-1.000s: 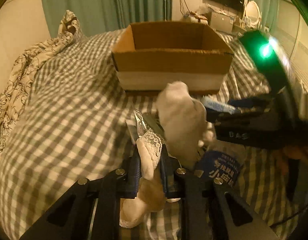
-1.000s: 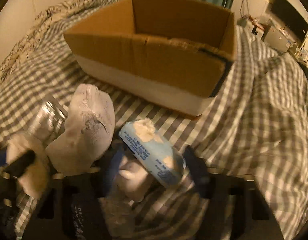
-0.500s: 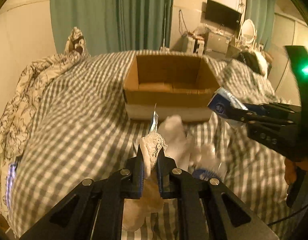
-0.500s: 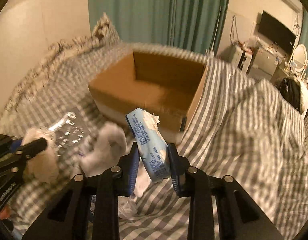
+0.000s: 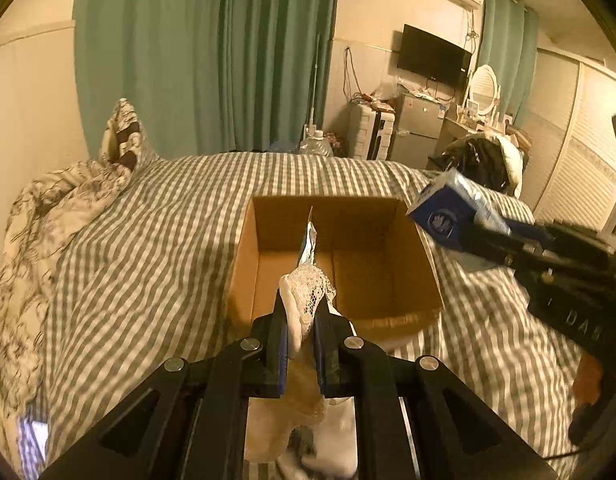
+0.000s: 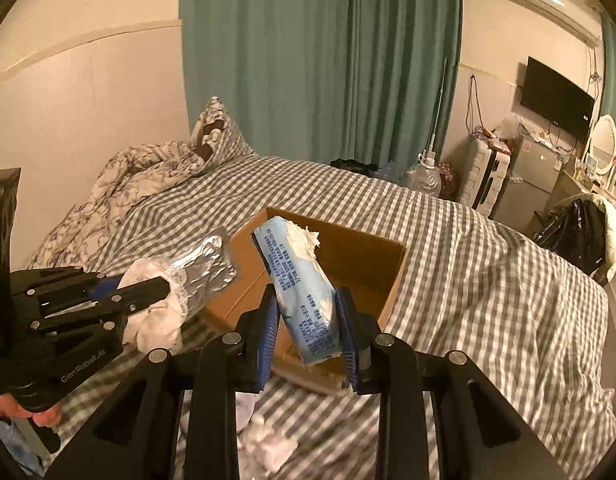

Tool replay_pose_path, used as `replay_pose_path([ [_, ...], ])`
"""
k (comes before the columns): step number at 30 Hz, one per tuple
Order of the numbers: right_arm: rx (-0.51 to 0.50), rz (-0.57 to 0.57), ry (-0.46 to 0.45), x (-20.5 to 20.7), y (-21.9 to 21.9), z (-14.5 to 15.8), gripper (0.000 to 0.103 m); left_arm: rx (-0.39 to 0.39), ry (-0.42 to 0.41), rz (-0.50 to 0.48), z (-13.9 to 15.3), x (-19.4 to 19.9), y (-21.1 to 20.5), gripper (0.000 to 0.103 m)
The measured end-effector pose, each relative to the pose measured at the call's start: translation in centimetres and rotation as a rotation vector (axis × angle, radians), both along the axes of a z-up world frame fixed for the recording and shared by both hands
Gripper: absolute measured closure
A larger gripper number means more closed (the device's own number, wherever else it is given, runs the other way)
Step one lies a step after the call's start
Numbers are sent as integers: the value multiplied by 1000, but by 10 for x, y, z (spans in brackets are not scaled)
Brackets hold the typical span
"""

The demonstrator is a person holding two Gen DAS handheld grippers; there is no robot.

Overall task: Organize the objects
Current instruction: 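Carry both held items into the cardboard box and open both grippers, then grasp the white sock with the left gripper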

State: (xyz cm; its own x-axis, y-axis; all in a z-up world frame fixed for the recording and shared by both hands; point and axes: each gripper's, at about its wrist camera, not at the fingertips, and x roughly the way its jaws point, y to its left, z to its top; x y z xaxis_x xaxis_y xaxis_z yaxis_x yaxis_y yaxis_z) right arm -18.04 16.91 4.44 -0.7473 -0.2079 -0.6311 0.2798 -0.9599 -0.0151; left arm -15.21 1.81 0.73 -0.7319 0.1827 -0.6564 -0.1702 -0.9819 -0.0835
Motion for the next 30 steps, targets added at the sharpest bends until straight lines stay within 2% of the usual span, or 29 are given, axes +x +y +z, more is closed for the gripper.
replay_pose_path([
  [4, -4, -5, -26, -35, -2, -12, 76, 5, -20, -3, -9, -40, 8, 93],
  [9, -22, -9, -81, -71, -1, -44, 75, -16, -49, -5, -34, -81, 20, 93],
  [12, -55, -8, -107, -80, 4, -63, 74, -36, -55, -13, -51, -94, 24, 92],
  [15, -58, -18, -120, -83, 10, -72, 72, -51, -68, -16, -60, -99, 27, 87],
  [16, -58, -24, -116, -82, 12, -71, 66, -59, -69, -15, -62, -99, 27, 85],
  [17, -65, -34, -109, -79, 16, -69, 53, -67, -68, -14, -63, -98, 29, 77],
  [19, -87, -58, -87, -72, 25, -60, 40, -84, -56, -6, -62, -93, 30, 56],
  [20, -94, -66, -75, -68, 28, -54, 39, -90, -45, 0, -59, -89, 31, 40],
  [21, -98, -74, -61, -63, 32, -47, 39, -96, -23, 12, -55, -83, 31, 32],
  [24, -96, -95, -28, -46, 39, -25, 34, -100, 17, 21, -40, -67, 28, 21],
  [26, -92, -103, -4, -32, 41, -9, 30, -98, 39, 24, -28, -56, 26, 17],
  [29, -72, -97, 27, -8, 39, 9, 25, -97, 71, 36, -11, -36, 23, 16],
  [30, -62, -95, 38, 2, 39, 15, 24, -95, 80, 38, -5, -26, 21, 12],
])
